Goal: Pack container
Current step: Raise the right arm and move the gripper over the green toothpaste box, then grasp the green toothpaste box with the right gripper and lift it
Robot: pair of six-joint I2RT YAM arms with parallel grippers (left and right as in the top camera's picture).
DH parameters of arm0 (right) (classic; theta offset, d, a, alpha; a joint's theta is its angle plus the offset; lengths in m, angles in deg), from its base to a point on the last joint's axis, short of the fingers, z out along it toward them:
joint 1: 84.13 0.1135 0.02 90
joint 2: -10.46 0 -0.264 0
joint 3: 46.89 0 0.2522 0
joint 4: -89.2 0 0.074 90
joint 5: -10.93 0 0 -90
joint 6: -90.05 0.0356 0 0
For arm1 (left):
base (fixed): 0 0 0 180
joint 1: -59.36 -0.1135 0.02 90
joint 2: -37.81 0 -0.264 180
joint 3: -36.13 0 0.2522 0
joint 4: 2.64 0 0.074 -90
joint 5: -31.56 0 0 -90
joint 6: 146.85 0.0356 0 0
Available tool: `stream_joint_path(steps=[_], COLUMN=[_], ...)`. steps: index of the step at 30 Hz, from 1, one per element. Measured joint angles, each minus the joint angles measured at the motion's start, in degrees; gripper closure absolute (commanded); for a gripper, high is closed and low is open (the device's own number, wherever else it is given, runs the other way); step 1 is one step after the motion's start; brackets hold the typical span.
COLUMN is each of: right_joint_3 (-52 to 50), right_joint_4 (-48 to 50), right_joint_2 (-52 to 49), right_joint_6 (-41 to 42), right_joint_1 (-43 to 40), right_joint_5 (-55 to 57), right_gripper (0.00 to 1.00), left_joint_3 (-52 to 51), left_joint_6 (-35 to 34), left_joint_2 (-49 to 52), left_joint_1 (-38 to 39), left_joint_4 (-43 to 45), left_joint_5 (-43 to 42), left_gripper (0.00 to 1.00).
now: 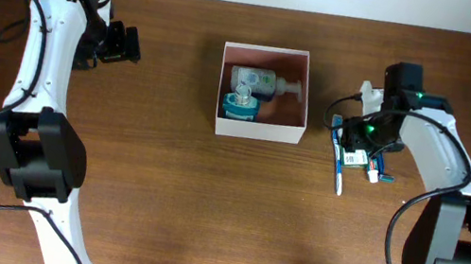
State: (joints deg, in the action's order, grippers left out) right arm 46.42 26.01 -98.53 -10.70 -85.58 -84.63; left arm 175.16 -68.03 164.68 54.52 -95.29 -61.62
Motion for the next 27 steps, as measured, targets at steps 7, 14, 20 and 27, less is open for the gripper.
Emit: stream_joint_path(steps=[7,14,20,27], right_joint_3=[-0.2,-0.2,-0.2,-0.2], right_joint_4=[3.6,4.3,4.5,4.6], right_joint_2=[-0.1,-4.0,-5.9,-6.1], right_joint_6=[0.0,0.2,0.3,0.3], right_joint_1=[0.9,0.9,0.9,0.9], right_joint_5=[-0.6,-0.6,-0.6,-0.2], right_gripper=[0.37,0.37,0.38,0.44], left_joint_3=[0.0,0.0,0.0,0.0], left_joint_6=[0.0,0.0,0.0,0.0], left_joint_2=[0.0,0.0,0.0,0.0], left_joint_1=[0.0,0.0,0.0,0.0], left_joint_4=[0.0,0.0,0.0,0.0], left_joint_5=[0.0,0.0,0.0,0.0], left_gripper=[0.01,0.01,0.01,0.01])
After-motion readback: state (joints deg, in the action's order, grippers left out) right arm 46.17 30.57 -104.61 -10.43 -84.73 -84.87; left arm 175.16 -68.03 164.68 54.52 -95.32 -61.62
